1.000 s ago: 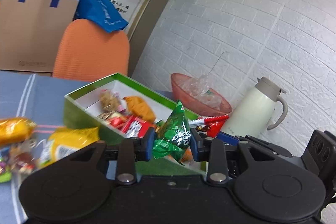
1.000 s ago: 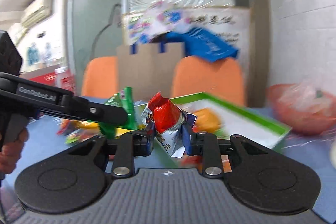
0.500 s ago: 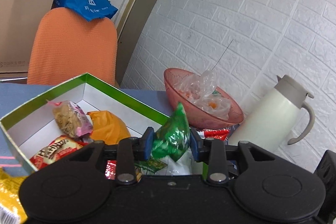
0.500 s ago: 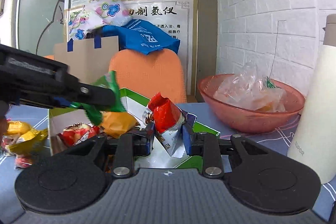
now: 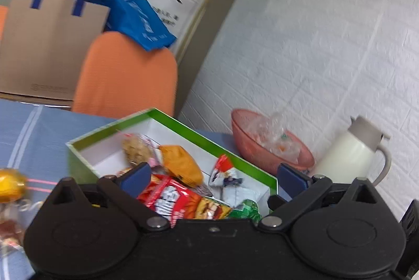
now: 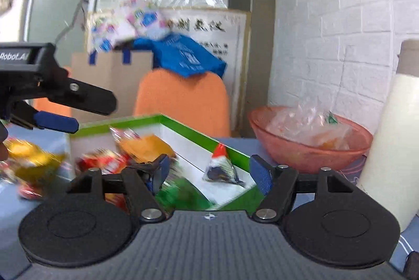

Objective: Organize snacks
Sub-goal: 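Drop the green sachet into the box with the left gripper while the right gripper drops the red candy in, then grasp the yellow snack bag with the left gripper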

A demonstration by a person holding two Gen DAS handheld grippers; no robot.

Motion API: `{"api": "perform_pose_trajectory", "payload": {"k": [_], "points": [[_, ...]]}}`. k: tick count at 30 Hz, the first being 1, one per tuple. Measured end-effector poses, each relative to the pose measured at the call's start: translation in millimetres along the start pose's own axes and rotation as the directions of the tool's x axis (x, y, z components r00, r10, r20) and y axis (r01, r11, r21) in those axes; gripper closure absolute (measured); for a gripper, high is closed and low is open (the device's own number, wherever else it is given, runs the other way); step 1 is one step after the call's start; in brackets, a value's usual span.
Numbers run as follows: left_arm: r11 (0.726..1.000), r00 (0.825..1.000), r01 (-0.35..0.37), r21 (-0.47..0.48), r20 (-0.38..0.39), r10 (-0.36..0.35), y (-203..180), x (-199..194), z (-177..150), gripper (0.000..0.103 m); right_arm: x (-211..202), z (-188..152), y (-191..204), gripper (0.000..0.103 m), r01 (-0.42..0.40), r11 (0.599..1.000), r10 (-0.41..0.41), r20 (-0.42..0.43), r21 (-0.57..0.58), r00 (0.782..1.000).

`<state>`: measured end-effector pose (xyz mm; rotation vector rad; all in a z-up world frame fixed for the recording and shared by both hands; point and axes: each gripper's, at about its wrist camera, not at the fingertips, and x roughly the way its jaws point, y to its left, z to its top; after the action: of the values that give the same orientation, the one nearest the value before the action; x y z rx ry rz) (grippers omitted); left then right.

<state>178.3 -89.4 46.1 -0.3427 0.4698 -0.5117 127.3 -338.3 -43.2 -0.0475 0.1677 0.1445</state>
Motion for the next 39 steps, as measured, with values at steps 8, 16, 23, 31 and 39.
{"api": "perform_pose_trajectory", "payload": {"k": [8,16,23,31,39], "points": [[0.982,0.986,-0.158,-0.098,0.036,0.162,57.8,-72.4,3.4,0.0,-26.2,4.3,52.3,0.0,-0.22,0.975,0.22,-0.016,-0.007,0.975],[0.977,0.985,-0.166,-0.133,-0.076,0.157,103.8,-43.3,-2.0,0.0,-22.3,-9.7,99.0,0.0,-0.365,0.93,0.367,-0.134,0.044,0.92],[0.981,0.971,-0.176,-0.076,-0.176,0.161,112.0,-5.7,-21.9,0.016,-22.5,-11.3,111.4,0.0,-0.385,0.923,0.384,-0.17,0.033,0.907],[0.995,0.975,-0.028,-0.096,-0.224,0.006,95.7,-33.1,-56.8,0.043,-14.7,-23.8,112.8,0.0,-0.384,0.92,0.393,-0.214,0.082,0.894],[0.981,0.981,-0.029,-0.189,-0.196,-0.009,106.4,-39.1,-48.5,0.0,-10.4,-35.2,100.9,0.0,-0.338,0.929,0.366,-0.24,0.152,0.899]]}}
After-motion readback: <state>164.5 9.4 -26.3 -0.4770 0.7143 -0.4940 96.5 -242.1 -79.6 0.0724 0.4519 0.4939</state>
